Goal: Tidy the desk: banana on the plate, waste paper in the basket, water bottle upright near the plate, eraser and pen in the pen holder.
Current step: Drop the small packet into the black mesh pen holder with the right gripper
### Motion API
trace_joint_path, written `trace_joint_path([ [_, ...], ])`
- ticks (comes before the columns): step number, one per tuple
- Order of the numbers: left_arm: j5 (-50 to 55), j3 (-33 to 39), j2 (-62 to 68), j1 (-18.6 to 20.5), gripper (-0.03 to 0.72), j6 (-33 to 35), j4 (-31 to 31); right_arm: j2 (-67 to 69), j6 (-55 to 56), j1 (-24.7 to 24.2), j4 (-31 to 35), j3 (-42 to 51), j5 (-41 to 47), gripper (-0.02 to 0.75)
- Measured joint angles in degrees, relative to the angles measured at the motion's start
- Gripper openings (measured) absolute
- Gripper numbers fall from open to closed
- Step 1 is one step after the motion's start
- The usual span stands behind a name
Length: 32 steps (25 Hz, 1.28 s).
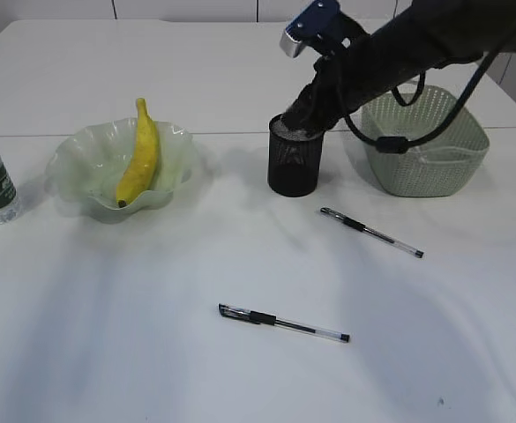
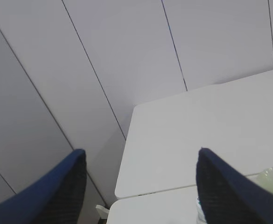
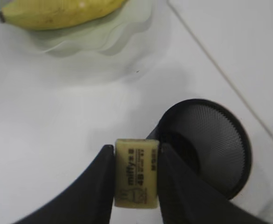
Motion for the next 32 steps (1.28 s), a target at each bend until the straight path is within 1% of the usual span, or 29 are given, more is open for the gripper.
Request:
trace_joint_path([
  [5,0.0,0.0,0.0,0.0,0.521,0.0,0.0,0.0,0.0,0.0,5.3,0.0,-9.9,0.222],
  [11,0.0,0.0,0.0,0.0,0.521,0.0,0.0,0.7,0.1,0.0,9.8,0.0,-17.4,0.222],
  [15,0.0,0.0,0.0,0.0,0.521,0.0,0.0,2.7,0.1,0.0,11.9,0.0,-20.1,0.222],
  [20,0.0,0.0,0.0,0.0,0.521,0.0,0.0,3.8,-1.3,0.0,12.7,0.0,-23.2,0.222],
  [32,0.0,0.0,0.0,0.0,0.521,0.0,0.0,7.4,-1.9,0.0,15.1,-2.3,-25.3,0.222],
])
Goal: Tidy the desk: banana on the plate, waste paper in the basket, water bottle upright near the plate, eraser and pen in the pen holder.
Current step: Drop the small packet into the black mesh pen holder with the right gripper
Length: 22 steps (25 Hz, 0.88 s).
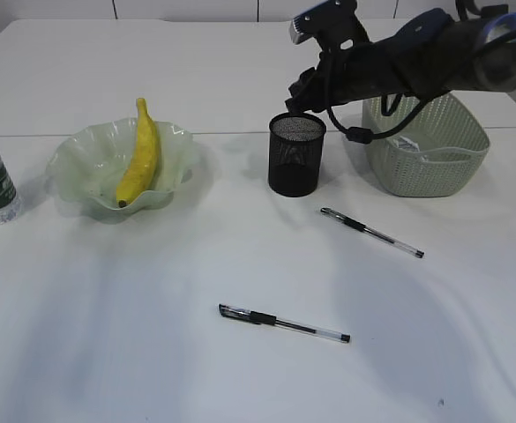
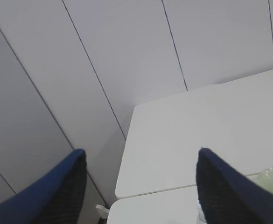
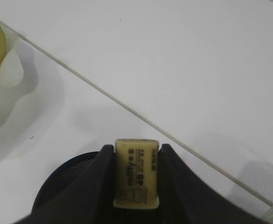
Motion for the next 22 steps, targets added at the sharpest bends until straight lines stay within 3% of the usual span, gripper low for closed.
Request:
trace_joint_path([
  [22,0.1,0.0,0.0,0.0,0.521,0.0,0.0,4.7,-0.2,0.0,2.8,-1.0,-0.5,0.222],
])
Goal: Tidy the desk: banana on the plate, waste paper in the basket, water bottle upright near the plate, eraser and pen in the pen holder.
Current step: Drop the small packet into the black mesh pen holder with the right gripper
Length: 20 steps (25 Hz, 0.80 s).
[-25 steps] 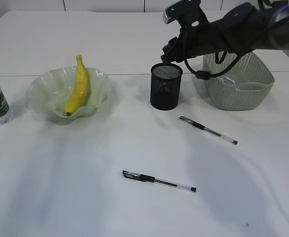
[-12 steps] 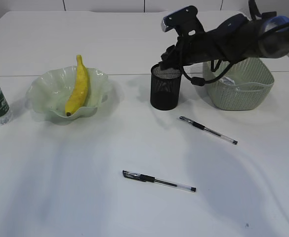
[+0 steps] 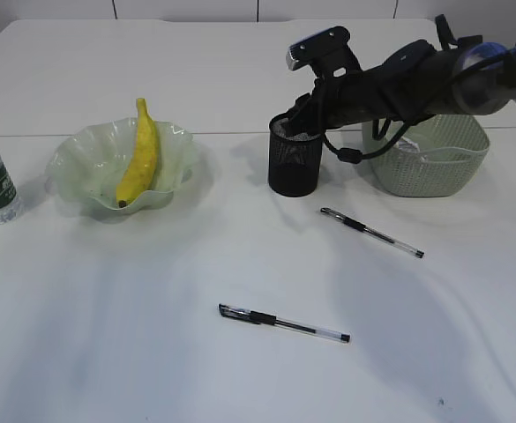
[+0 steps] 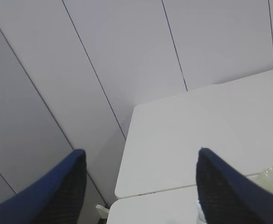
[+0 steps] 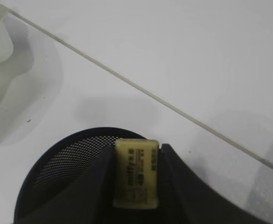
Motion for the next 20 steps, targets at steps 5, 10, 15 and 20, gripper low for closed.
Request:
trace_joint_path([
  [5,0.0,0.0,0.0,0.0,0.521,0.0,0.0,0.0,0.0,0.0,0.1,-0.2,0.0,0.222],
  [10,0.0,0.0,0.0,0.0,0.521,0.0,0.0,0.0,0.0,0.0,1.0,-0.2,0.0,0.222],
  [15,0.0,0.0,0.0,0.0,0.521,0.0,0.0,0.0,0.0,0.0,2.2,-0.2,0.0,0.222],
  [20,0.0,0.0,0.0,0.0,0.521,0.0,0.0,0.0,0.0,0.0,2.5,-0.2,0.6,0.222],
])
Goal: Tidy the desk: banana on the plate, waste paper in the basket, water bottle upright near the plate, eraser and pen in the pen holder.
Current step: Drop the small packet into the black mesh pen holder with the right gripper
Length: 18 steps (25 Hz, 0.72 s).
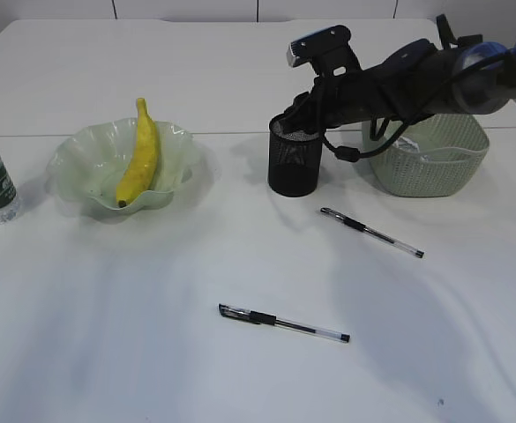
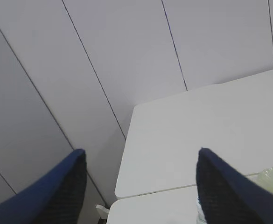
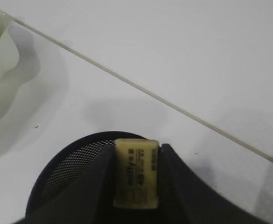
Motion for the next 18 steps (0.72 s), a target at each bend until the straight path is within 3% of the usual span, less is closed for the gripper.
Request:
trace_joint_path([
  [18,0.1,0.0,0.0,0.0,0.521,0.0,0.0,0.0,0.0,0.0,0.1,0.0,0.3,0.246],
])
